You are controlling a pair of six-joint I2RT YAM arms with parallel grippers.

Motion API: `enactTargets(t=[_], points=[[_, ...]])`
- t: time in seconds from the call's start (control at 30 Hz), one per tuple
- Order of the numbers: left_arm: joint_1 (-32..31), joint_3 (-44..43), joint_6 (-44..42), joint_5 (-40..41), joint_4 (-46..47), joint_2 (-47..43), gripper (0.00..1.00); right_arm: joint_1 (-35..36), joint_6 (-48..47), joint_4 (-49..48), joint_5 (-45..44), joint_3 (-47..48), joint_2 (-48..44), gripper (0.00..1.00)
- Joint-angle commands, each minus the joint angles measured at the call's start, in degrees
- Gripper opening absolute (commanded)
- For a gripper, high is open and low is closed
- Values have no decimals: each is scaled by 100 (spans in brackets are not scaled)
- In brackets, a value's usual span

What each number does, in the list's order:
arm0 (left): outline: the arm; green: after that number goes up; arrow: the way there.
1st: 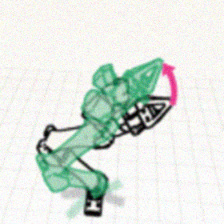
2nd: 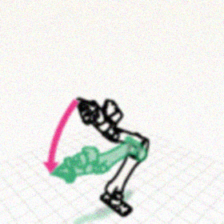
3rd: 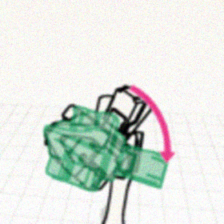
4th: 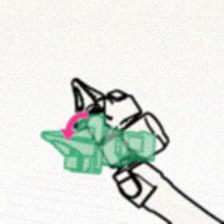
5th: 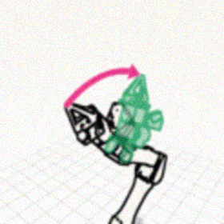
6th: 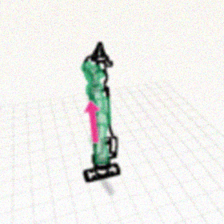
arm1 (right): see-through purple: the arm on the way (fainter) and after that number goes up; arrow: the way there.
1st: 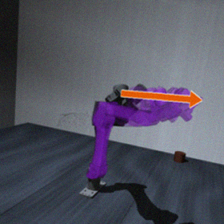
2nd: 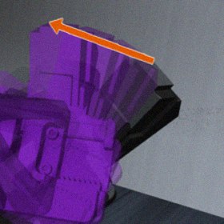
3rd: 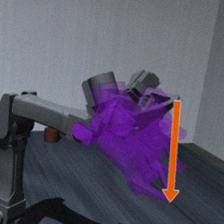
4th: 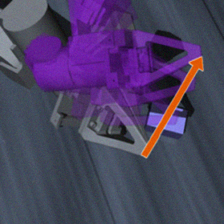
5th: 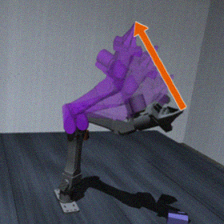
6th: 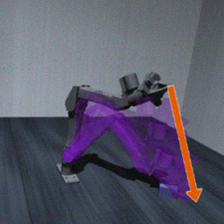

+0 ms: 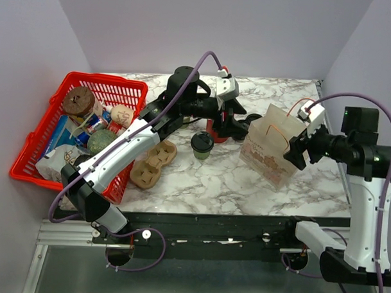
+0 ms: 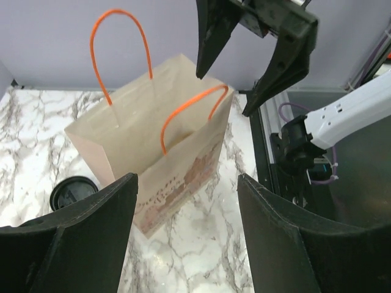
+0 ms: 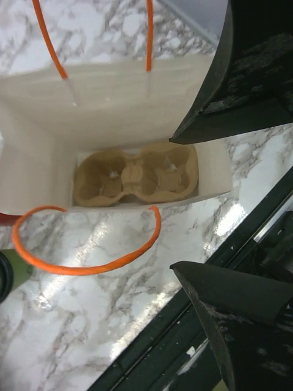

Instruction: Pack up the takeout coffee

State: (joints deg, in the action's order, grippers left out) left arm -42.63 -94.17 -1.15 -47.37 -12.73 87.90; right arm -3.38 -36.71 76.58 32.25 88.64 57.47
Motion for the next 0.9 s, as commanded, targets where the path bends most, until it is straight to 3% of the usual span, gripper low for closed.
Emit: enactTargets(t=[0.0, 0.17, 0.27, 0.3, 0.37, 0.4, 0.43, 0.87], points=[[18, 232, -307, 378, -405, -238, 75, 21, -512, -151, 229, -505, 202, 83], [62, 276, -439, 536, -616, -264, 75, 21, -1031, -90, 449, -672, 589, 72], [80, 294, -457, 606, -669, -282, 75, 21, -1198, -29, 563, -629, 783, 52], [88, 294, -465, 624, -687, -291, 75, 21, -1224, 6, 589, -577, 826, 38], [97, 303, -527, 668, -731, -291, 75, 21, -1312, 111, 581, -471, 941, 22], [115, 312, -553, 659, -774, -265, 75, 21, -1321, 138, 537, -366, 967, 9], [123, 303, -571, 659, -801, -256, 75, 21, -1330, 164, 406, -295, 985, 3], [132, 83, -685, 572, -933, 26, 75, 21, -1225, 560, -456, 1619, 985, 1]])
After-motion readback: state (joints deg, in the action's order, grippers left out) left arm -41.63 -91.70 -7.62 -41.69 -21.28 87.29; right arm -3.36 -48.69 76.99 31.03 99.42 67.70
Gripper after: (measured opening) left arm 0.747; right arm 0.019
